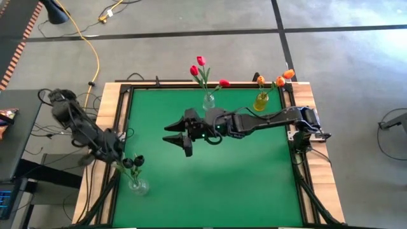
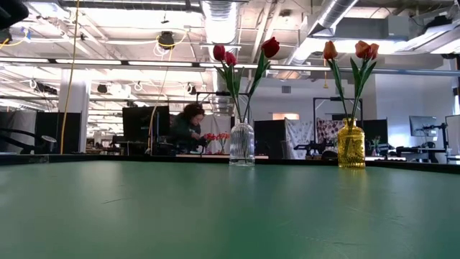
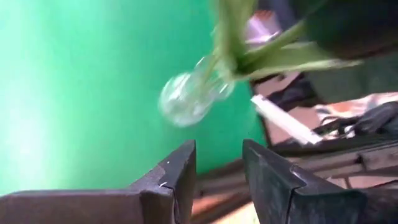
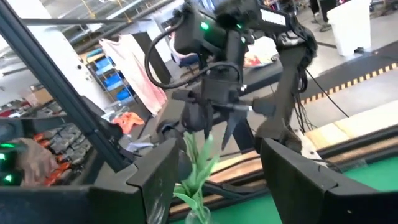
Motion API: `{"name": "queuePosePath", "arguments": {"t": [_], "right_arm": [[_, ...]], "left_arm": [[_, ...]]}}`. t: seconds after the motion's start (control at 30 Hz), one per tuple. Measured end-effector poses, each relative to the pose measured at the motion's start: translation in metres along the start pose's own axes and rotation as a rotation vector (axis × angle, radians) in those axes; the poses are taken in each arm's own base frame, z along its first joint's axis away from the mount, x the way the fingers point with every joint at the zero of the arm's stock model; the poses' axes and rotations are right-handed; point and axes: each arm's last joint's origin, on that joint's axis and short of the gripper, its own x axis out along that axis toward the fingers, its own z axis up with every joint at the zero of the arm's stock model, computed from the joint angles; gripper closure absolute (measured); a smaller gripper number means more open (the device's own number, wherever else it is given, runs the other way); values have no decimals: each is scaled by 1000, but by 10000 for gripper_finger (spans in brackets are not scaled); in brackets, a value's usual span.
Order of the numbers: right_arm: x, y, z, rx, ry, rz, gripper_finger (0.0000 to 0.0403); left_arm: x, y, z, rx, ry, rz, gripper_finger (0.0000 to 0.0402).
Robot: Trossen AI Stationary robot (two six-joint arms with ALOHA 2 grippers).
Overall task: Sort flowers into vase by color
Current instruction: Return to Home Position
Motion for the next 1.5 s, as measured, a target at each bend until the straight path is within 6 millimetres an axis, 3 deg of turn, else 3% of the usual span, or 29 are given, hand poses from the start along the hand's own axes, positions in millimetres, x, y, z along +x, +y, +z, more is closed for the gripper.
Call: {"name": "queuePosePath", "arguments": {"t": [0.3,0.43,0.67,0.77,0.93,1.13,1.5], "right_arm": [[0,-11,1,0,28,-35,148],[-3,-22,3,1,74,-76,148],[-21,-42,17,13,189,-157,148],[-31,-47,23,17,225,-196,148],[-47,-47,35,-29,253,-222,148],[-58,-44,43,-97,258,-217,148],[-61,-49,39,-109,320,-262,148]], "left_arm": [[-30,-3,1,-158,138,200,284],[-54,-9,11,-93,-36,225,284],[-114,-13,28,63,-492,530,284],[-130,-16,34,132,-638,606,292],[-137,-23,48,237,-762,619,315],[-130,-28,58,341,-814,646,343],[-125,-18,52,232,-804,597,397]]}}
